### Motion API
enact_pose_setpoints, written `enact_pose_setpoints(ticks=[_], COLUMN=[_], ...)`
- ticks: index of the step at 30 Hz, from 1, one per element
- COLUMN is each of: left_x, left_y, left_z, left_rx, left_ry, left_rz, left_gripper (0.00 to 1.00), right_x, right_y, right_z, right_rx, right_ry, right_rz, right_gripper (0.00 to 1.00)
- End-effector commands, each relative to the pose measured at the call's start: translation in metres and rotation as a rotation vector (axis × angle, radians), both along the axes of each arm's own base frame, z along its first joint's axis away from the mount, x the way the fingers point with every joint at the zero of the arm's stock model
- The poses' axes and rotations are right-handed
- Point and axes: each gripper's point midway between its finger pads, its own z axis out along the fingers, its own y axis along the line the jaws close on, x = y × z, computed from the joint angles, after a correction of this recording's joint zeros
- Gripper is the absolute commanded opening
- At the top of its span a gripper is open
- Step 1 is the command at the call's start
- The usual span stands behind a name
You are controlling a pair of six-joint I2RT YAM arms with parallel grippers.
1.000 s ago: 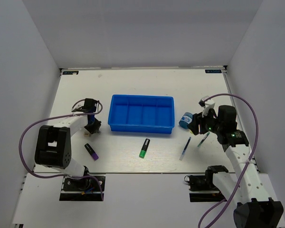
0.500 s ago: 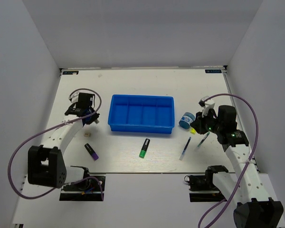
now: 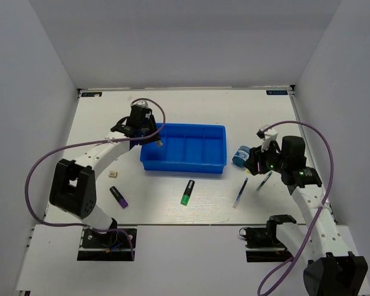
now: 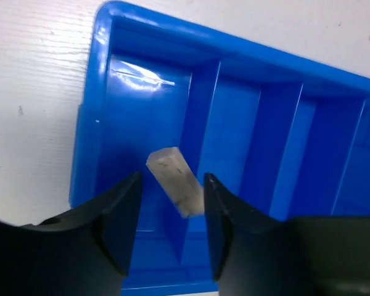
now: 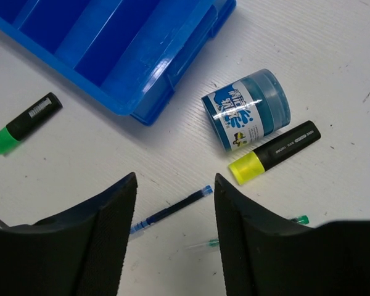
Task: Sort the stationery into containers
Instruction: Place the stationery into the container, then grab a piece of stationery with the left arm
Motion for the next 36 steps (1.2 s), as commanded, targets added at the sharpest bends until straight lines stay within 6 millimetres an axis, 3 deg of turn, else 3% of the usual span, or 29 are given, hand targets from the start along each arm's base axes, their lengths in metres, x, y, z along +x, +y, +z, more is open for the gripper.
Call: enact_pose_setpoints(ticks=[1,3,6,7,9,10,11,12,14,15,16,17,19,21,24,28,31,36], left_x=[0.007,0.008,0.008,0.008,0.005,0.001,-0.004,-0.013,-0.033,-0.043,-0.052,-0.064,-0.074,-0.088,-0.094,-0.085,-0.089,-0.097], left_y=[-0.007,-0.005,-0.002,0.000,0.016,0.021,0.038,0.061,0.098,0.108,0.127,0.142,0.162,0.176,0.178,0.173,0.168,0.173], left_z=[0.016,0.015,0.023,0.025,0.039,0.039,0.050,0.048,0.044,0.038,0.031,0.014,0.011,-0.010,-0.028,-0.051,-0.065,-0.081], left_rx=[0.055,0.084,0.104,0.107,0.146,0.151,0.178,0.250,0.221,0.213,0.148,0.119,0.041,-0.004,-0.052,-0.089,-0.067,-0.066], left_ry=[-0.043,-0.043,-0.065,-0.066,-0.097,-0.093,-0.111,-0.093,-0.050,-0.019,0.001,0.058,0.079,0.152,0.251,0.348,0.396,0.433], left_rz=[-0.054,-0.056,-0.061,-0.055,0.009,0.041,0.121,0.205,0.398,0.439,0.558,0.610,0.702,0.749,0.735,0.634,0.580,0.613], left_gripper=[0.57,0.67,0.65,0.50,0.00,0.00,0.00,0.02,0.16,0.22,0.42,0.49,0.52,0.54,0.56,0.57,0.65,0.65], right_x=[0.007,0.007,0.008,0.007,0.007,0.008,0.007,0.008,0.007,0.008,0.008,0.008,0.007,0.007,0.007,0.007,0.008,0.008], right_y=[-0.001,-0.001,-0.002,-0.002,-0.002,-0.002,-0.003,-0.003,-0.003,-0.003,-0.003,-0.003,-0.003,-0.003,-0.003,-0.003,-0.005,-0.005], right_z=[0.013,0.013,0.012,0.012,0.011,0.011,0.012,0.012,0.012,0.012,0.013,0.013,0.013,0.013,0.013,0.013,0.012,0.010], right_rx=[-0.007,-0.010,-0.014,-0.015,-0.018,-0.016,-0.018,-0.019,-0.020,-0.021,-0.020,-0.020,-0.020,-0.019,-0.015,-0.021,-0.028,-0.029], right_ry=[-0.033,-0.036,-0.035,-0.034,-0.031,-0.031,-0.032,-0.035,-0.034,-0.038,-0.039,-0.039,-0.038,-0.038,-0.037,-0.038,-0.035,-0.025], right_rz=[-0.001,-0.002,-0.005,-0.004,-0.003,-0.005,-0.009,-0.005,-0.008,-0.005,-0.008,-0.008,-0.005,-0.007,-0.006,-0.006,-0.016,-0.014], right_gripper=[0.59,0.59,0.60,0.60,0.60,0.60,0.60,0.60,0.60,0.60,0.60,0.60,0.60,0.60,0.60,0.60,0.60,0.60])
